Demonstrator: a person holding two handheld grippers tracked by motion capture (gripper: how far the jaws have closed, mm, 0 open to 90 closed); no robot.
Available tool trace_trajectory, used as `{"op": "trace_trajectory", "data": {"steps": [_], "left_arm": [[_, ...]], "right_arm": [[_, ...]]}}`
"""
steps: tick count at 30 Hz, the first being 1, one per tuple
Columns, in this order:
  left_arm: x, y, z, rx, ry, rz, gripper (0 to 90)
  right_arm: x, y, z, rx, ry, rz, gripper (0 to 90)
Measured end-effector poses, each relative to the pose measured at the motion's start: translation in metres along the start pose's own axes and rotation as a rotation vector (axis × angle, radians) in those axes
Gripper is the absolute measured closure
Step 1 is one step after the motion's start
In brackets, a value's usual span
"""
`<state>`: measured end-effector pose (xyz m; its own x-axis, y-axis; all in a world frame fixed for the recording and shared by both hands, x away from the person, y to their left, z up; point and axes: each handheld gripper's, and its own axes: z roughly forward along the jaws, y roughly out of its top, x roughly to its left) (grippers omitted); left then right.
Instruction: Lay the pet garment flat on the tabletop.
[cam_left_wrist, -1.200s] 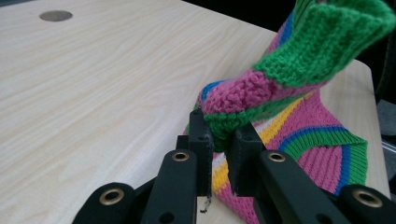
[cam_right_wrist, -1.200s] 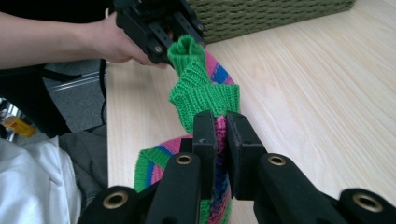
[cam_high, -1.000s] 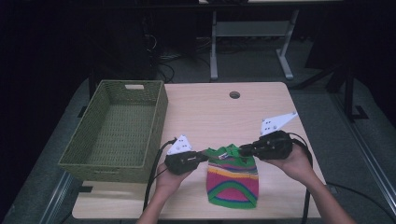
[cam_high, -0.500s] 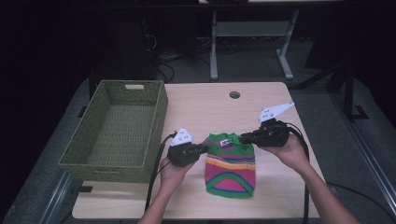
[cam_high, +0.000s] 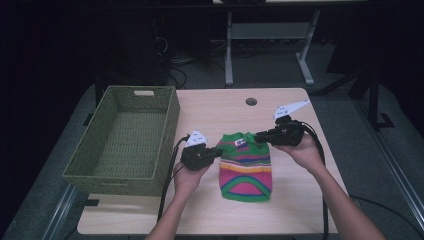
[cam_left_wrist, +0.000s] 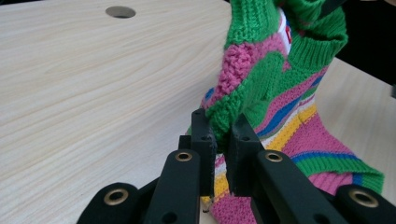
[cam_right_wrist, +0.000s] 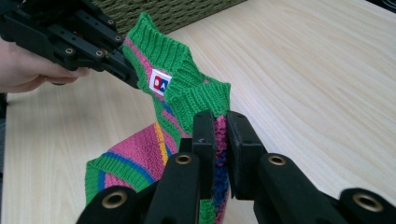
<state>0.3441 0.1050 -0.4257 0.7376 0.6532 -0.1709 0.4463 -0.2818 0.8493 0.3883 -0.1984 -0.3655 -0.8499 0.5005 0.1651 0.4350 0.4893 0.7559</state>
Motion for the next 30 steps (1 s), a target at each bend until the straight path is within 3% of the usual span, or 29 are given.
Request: {"op": "trace_trajectory", "data": {"steps": [10, 16, 18, 30], "left_arm": [[0.008, -0.003, 0.011, 0.017, 0.024, -0.037, 83.0], [0.013, 0.0, 0.015, 0.051, 0.037, -0.036, 82.8], [0.014, 0.002, 0.016, 0.061, 0.045, -0.017, 82.9], [0.017, 0.003, 0.019, 0.069, 0.056, -0.033, 82.8]], "right_arm": [[-0.014, -0.003, 0.012, -0.005, -0.033, 0.035, 82.1], [-0.022, -0.006, 0.022, -0.015, -0.051, 0.062, 82.0], [-0.022, -0.006, 0.023, -0.019, -0.055, 0.067, 82.0], [-0.022, -0.009, 0.029, -0.027, -0.094, 0.081, 81.7]]}}
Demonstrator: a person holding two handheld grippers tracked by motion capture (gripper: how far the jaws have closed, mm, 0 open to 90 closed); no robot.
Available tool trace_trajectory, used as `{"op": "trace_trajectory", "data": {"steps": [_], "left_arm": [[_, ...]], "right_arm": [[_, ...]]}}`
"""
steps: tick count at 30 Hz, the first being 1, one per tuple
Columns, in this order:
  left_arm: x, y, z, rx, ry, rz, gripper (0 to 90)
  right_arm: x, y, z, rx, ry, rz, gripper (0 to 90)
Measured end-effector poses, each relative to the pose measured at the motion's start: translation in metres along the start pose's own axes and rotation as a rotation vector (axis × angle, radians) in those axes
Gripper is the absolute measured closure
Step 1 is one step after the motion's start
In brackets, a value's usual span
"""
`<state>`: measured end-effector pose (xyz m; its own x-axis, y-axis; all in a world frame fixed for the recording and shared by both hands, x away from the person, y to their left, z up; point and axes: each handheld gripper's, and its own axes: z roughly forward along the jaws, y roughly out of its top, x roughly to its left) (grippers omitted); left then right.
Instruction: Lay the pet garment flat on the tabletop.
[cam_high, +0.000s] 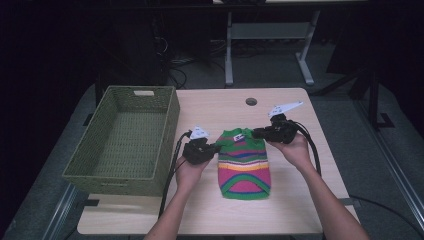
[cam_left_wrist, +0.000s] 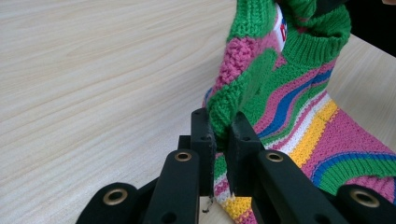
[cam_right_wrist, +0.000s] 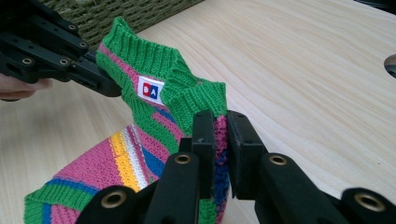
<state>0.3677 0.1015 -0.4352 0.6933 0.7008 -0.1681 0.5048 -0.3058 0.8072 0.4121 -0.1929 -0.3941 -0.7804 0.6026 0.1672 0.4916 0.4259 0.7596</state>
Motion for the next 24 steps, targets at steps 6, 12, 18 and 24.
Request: {"op": "trace_trajectory", "data": {"steps": [6, 12, 18, 24], "left_arm": [[0.0, 0.0, 0.002, 0.006, 0.0, 0.0, 82.8], [-0.002, -0.001, 0.003, 0.019, 0.032, 0.023, 69.7], [0.0, -0.001, 0.001, 0.023, 0.035, 0.016, 65.7], [0.0, -0.002, 0.0, 0.04, 0.028, 0.016, 65.7]], "right_arm": [[-0.001, -0.002, 0.001, 0.001, -0.004, 0.003, 81.7], [0.0, -0.006, 0.002, 0.004, -0.03, 0.009, 71.6], [-0.01, -0.01, 0.003, -0.005, -0.049, 0.079, 47.4], [-0.015, -0.019, 0.002, 0.008, -0.041, 0.103, 45.8]]}}
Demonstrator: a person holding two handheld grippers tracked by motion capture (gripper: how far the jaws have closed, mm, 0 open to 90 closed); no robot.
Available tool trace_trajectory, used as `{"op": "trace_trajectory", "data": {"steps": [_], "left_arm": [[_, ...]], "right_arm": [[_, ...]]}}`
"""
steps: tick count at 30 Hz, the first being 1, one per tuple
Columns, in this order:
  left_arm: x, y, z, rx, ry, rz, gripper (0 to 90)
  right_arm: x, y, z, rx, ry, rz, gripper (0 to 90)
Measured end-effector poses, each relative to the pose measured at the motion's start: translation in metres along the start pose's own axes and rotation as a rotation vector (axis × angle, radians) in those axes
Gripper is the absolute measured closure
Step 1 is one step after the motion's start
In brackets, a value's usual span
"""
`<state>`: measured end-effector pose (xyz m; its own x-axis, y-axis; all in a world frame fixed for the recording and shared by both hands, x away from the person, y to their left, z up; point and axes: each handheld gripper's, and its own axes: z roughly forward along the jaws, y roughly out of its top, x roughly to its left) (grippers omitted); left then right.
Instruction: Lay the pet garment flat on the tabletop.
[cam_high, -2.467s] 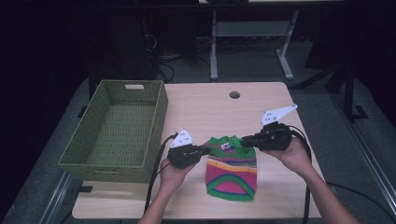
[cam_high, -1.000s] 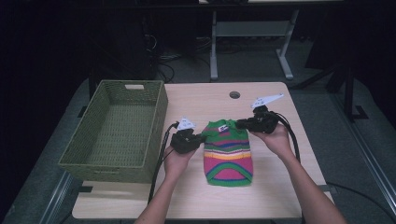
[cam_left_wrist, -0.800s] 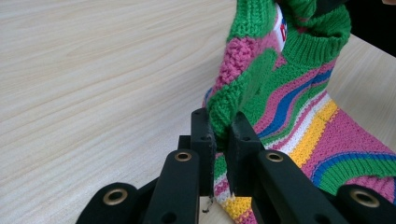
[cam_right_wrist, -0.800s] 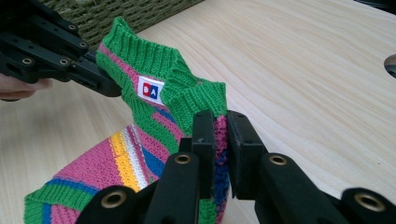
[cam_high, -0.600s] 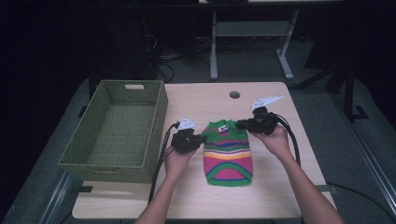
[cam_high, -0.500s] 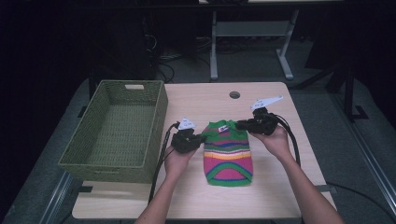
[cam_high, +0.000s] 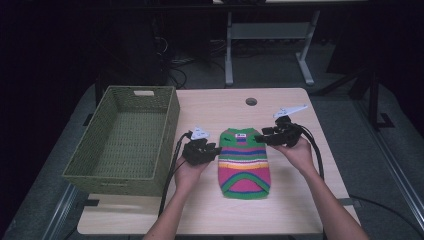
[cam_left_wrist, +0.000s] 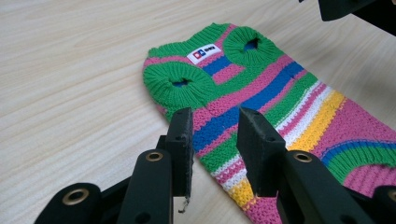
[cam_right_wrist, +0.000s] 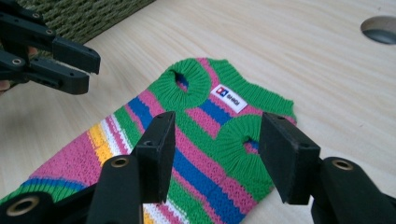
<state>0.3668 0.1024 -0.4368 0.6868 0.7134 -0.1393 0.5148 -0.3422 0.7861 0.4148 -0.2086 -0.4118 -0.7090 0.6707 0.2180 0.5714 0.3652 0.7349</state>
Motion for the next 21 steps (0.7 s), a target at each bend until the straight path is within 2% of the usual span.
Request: {"op": "trace_trajectory", "data": {"steps": [5, 9, 10, 19, 21], "left_arm": [[-0.001, 0.0, -0.001, 0.001, -0.003, 0.012, 65.7], [-0.003, 0.0, -0.001, -0.009, -0.006, 0.002, 65.7], [-0.003, 0.0, -0.001, -0.01, -0.008, 0.003, 65.7], [-0.003, 0.0, 0.001, -0.002, -0.014, 0.008, 64.1], [-0.004, -0.001, 0.001, 0.004, -0.009, 0.022, 61.5]], "right_arm": [[-0.001, -0.005, 0.0, 0.015, 0.0, 0.001, 46.1], [-0.002, -0.008, -0.002, 0.027, 0.004, 0.01, 46.3], [-0.002, -0.009, -0.002, 0.025, -0.001, -0.001, 46.3], [-0.007, -0.016, -0.008, 0.046, 0.003, 0.019, 45.0], [-0.009, -0.018, -0.01, 0.045, 0.002, 0.016, 43.8]]}}
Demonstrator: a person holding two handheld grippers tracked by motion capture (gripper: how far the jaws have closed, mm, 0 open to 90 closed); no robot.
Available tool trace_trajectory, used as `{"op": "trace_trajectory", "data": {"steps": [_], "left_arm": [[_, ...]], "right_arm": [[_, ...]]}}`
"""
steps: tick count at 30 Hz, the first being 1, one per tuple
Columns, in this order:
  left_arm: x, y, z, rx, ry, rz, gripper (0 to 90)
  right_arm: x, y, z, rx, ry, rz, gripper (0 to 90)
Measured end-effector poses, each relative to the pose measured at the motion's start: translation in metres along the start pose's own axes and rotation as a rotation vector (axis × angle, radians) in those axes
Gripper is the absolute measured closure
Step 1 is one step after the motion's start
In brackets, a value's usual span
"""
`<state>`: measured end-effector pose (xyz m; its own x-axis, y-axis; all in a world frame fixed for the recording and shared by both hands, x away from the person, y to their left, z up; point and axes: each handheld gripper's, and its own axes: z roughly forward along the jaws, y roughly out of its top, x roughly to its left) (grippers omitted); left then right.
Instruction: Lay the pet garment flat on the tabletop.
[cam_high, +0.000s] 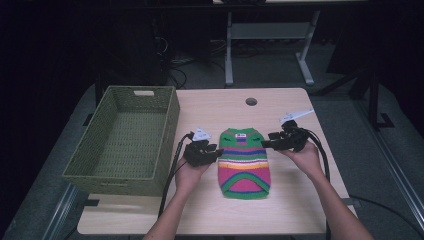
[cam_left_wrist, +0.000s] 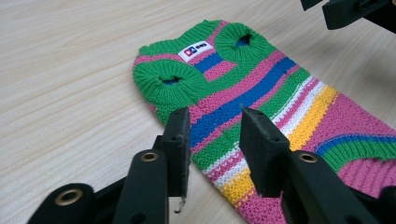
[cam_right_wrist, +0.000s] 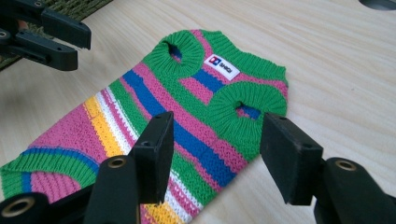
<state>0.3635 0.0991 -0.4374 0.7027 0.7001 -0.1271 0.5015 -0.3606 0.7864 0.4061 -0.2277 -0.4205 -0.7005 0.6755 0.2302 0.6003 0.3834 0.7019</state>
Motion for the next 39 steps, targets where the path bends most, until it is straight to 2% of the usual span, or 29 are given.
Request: {"op": "trace_trajectory", "data": {"steps": [5, 6, 13, 17, 23, 25, 27, 32, 39], "left_arm": [[-0.001, -0.002, 0.0, 0.002, -0.003, -0.011, 56.3], [-0.001, -0.002, 0.0, 0.004, -0.003, -0.012, 55.7], [-0.002, -0.003, -0.001, 0.0, -0.013, -0.018, 52.8], [-0.002, -0.004, -0.002, 0.005, -0.017, -0.008, 51.9], [-0.006, -0.005, -0.003, 0.013, -0.027, -0.002, 48.8], [-0.009, -0.006, -0.003, 0.009, -0.022, -0.011, 45.4], [-0.009, -0.007, -0.003, 0.019, -0.024, -0.001, 43.3], [-0.012, -0.01, -0.003, 0.034, -0.031, -0.01, 37.3], [-0.016, -0.012, -0.003, 0.046, -0.048, -0.004, 30.6]], "right_arm": [[0.0, -0.006, -0.003, 0.014, 0.005, 0.012, 42.5], [-0.001, -0.007, -0.002, 0.011, 0.005, 0.001, 42.1], [0.0, -0.013, -0.003, 0.034, 0.019, 0.01, 40.1], [0.002, -0.014, -0.003, 0.036, 0.022, -0.011, 39.8], [0.006, -0.017, -0.005, 0.037, 0.029, -0.014, 39.0], [0.007, -0.019, -0.005, 0.042, 0.028, -0.019, 38.5], [0.007, -0.021, -0.004, 0.054, 0.019, -0.028, 37.9], [0.008, -0.025, -0.005, 0.071, 0.028, -0.018, 35.7], [0.01, -0.032, -0.011, 0.055, 0.027, -0.03, 34.0]]}}
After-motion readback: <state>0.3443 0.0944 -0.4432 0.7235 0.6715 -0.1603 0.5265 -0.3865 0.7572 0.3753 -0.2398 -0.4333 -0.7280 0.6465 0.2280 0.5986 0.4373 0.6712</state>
